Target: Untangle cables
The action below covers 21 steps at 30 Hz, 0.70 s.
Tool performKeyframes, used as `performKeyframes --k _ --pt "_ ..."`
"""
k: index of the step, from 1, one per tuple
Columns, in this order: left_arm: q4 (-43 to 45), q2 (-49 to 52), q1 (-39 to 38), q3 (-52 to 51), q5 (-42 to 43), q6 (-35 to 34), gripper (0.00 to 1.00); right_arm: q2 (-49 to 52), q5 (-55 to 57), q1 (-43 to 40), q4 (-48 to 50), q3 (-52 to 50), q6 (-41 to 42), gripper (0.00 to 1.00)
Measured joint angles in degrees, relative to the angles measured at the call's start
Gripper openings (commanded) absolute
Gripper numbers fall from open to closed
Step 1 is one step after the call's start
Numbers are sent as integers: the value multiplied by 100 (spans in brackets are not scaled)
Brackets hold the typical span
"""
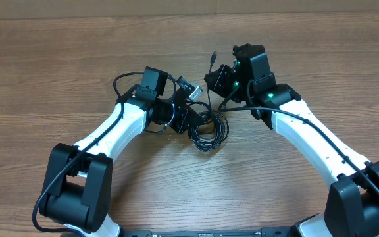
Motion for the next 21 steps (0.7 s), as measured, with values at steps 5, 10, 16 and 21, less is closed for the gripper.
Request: performKeyframes --k 5,10,16,21 --pt "-2 0 0 0 0 0 4 0 323 11 -363 0 -85 43" --pt "-2 0 0 0 0 2 4 0 667 13 -592 0 -155 63" --pt "-2 0 0 0 0 2 4 0 868 11 -728 0 -205 75" --pt "7 0 0 0 -4 2 4 0 1110 9 -1220 4 -354 80"
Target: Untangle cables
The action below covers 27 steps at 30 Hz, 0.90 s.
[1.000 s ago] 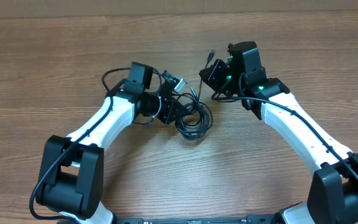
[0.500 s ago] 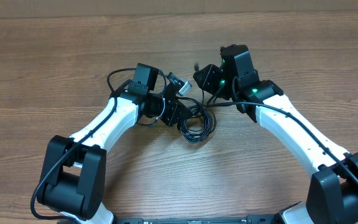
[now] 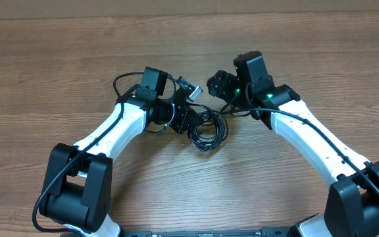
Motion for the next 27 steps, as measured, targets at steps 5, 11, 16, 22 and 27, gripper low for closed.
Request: performKeyframes --k 5,11,16,22,27 --pt "131 0 0 0 -280 -24 4 0 348 -144 -625 0 -57 87" --pt "321 0 0 0 -798 -695 4 0 402 -481 -1285 0 -76 90" --pt "345 0 2 0 -1384 -1906 4 0 361 -511 -1720 0 -83 93" --pt "334 0 234 0 -1572 -4017 4 0 238 -511 -1827 0 -107 100" --pt "535 0 706 0 -973 -5189 4 0 129 -511 -1792 0 -118 100"
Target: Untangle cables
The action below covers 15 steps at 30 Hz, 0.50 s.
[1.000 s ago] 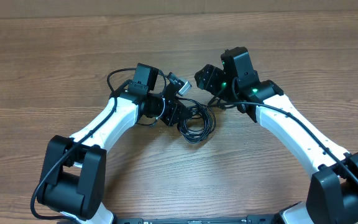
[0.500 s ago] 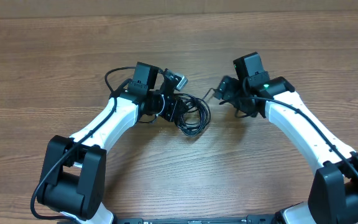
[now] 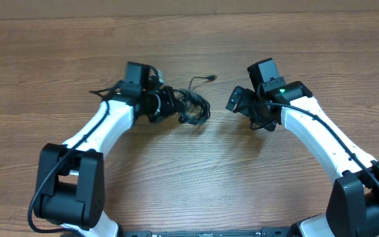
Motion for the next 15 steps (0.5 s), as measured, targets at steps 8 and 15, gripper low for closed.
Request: performKeyframes --k 8,15 --pt "-258 0 197 2 208 -546 4 0 -136 0 39 0 -7 100" --pt "-332 0 -313 -120 -363 -962 8 0 -219 0 -136 0 -7 100"
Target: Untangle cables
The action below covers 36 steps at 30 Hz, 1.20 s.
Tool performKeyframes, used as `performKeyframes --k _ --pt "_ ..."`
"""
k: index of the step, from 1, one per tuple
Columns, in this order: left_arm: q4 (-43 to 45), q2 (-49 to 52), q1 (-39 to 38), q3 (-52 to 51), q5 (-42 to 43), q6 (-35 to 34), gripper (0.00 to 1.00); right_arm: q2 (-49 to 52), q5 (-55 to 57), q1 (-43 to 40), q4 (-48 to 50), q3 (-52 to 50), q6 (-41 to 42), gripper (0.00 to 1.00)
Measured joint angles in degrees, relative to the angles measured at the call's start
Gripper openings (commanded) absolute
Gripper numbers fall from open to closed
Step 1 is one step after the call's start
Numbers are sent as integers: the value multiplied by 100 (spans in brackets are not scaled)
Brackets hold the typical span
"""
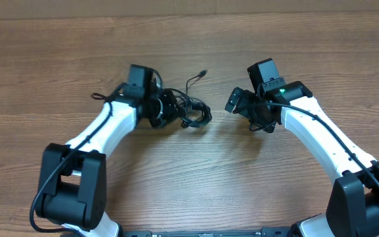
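A tangled bundle of black cables [195, 116] lies on the wooden table just left of centre. One loose end with a small plug [204, 72] curls up and away from it toward the far side. My left gripper [174, 110] is at the bundle's left edge, shut on the cables, its fingertips mostly hidden among the loops. My right gripper [233, 103] hangs to the right of the bundle, a short gap away, open with nothing between its fingers.
The wooden table [189, 178] fills the view. A thin black cable [99, 97] runs beside the left arm's wrist. The bases of both arms stand at the near edge.
The left gripper and the bundle have shifted slightly to the right and nearer. The loose plug end has swung a little to the left. The right arm has not moved.
At first both grippers met over the bundle at the table's centre, the right one holding a cable end up. Then the right gripper sat lower at the bundle. Later it stood apart and empty on the right, while the left had the bundle farther left.
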Motion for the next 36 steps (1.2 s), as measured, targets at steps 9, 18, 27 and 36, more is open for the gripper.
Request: performKeyframes --k 9,18,27,36 --pt "-208 0 -765 -188 -868 28 74 0 -2 0 -166 0 2 100" --pt "-481 0 -879 -190 -2162 660 94 0 -7 0 -267 0 0 100" --pt "507 0 -879 -214 -2413 748 94 4 -306 0 -238 0 0 100" --pt "898 0 -879 -214 -2400 914 90 348 -586 166 -164 0 2 100"
